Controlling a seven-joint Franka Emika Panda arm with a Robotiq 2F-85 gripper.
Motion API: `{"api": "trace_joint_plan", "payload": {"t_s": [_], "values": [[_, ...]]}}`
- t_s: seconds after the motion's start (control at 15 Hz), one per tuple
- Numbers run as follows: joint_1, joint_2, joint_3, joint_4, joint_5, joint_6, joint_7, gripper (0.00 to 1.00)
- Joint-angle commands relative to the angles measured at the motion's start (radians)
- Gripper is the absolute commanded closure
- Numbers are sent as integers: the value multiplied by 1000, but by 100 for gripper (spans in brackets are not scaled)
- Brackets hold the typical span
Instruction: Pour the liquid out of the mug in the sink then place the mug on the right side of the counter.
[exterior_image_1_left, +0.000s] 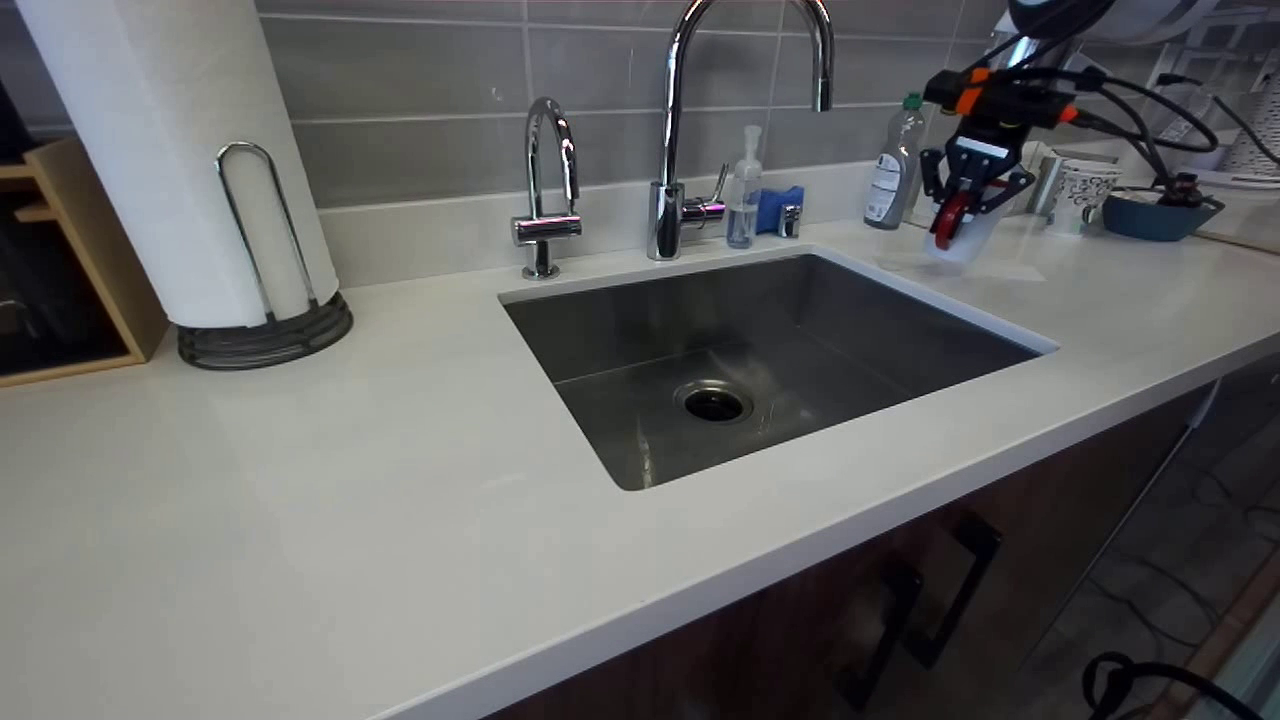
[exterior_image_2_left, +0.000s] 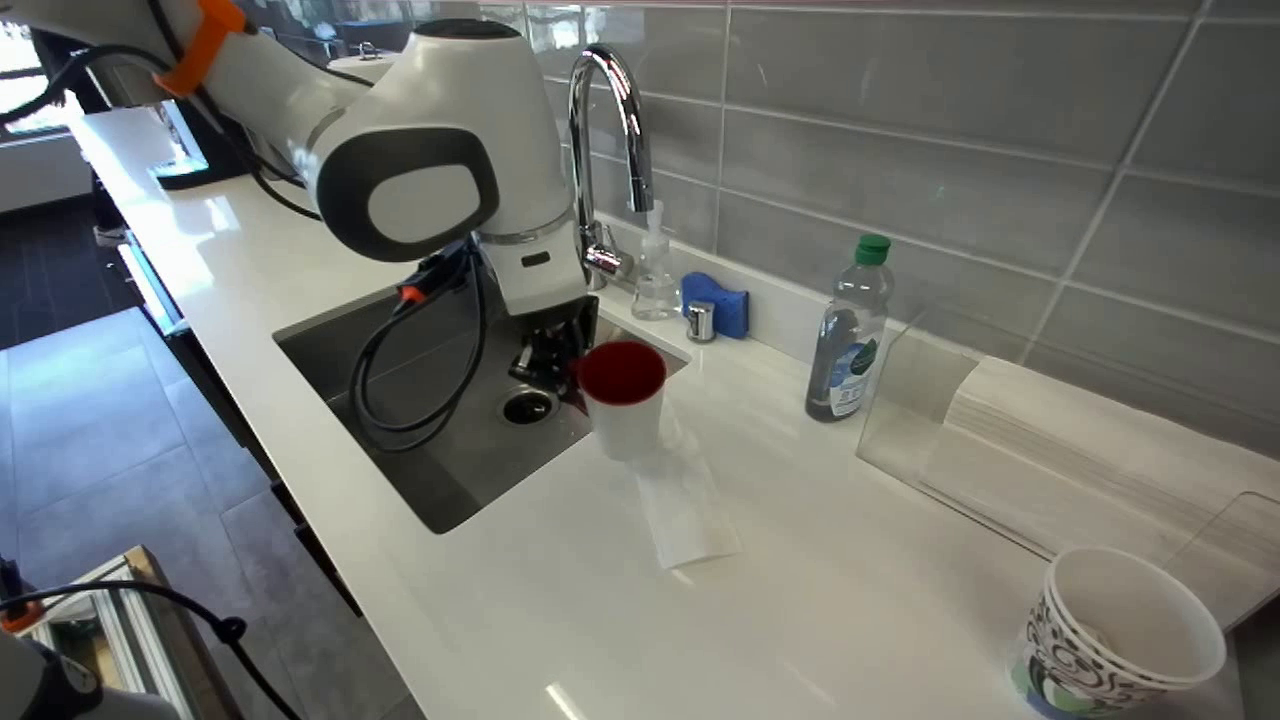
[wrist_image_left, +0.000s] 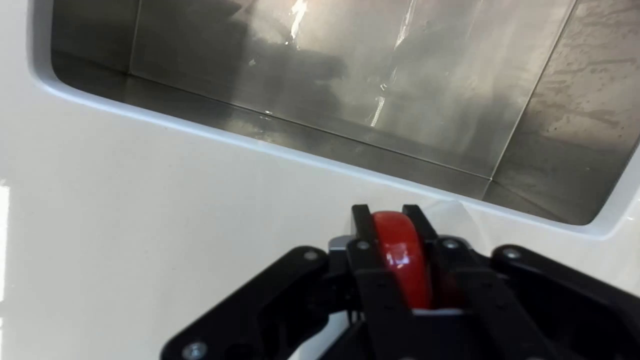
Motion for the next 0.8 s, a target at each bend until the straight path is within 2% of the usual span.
{"api": "trace_joint_plan", "payload": {"t_s": [0.0,0.73], "values": [[-17,20,-14,52,-38,-38,32,95],[-18,109,-57,131,-34,-44,-10,95]]}}
